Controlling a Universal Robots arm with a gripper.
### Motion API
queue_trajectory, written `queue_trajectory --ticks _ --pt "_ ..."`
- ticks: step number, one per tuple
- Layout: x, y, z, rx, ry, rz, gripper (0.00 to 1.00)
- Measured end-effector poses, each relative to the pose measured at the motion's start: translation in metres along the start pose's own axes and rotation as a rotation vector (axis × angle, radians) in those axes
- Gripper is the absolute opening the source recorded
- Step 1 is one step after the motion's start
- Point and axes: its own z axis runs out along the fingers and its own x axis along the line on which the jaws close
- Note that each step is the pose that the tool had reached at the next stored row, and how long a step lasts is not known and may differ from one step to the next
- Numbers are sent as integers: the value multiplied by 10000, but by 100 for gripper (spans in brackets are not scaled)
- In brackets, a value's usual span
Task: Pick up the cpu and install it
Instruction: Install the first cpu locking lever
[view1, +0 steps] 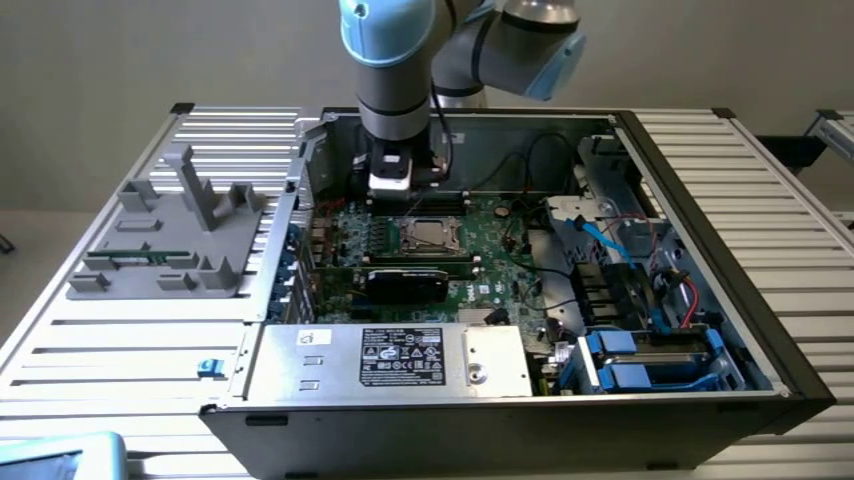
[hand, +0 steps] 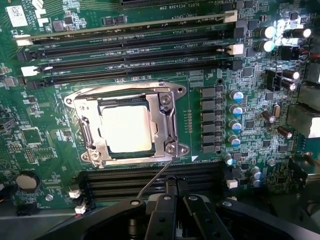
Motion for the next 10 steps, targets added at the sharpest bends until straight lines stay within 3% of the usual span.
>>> queue_trajectory --ticks 3,10 --pt "-8 16 38 55 19 42 12" --pt "-20 45 94 65 60 139 12"
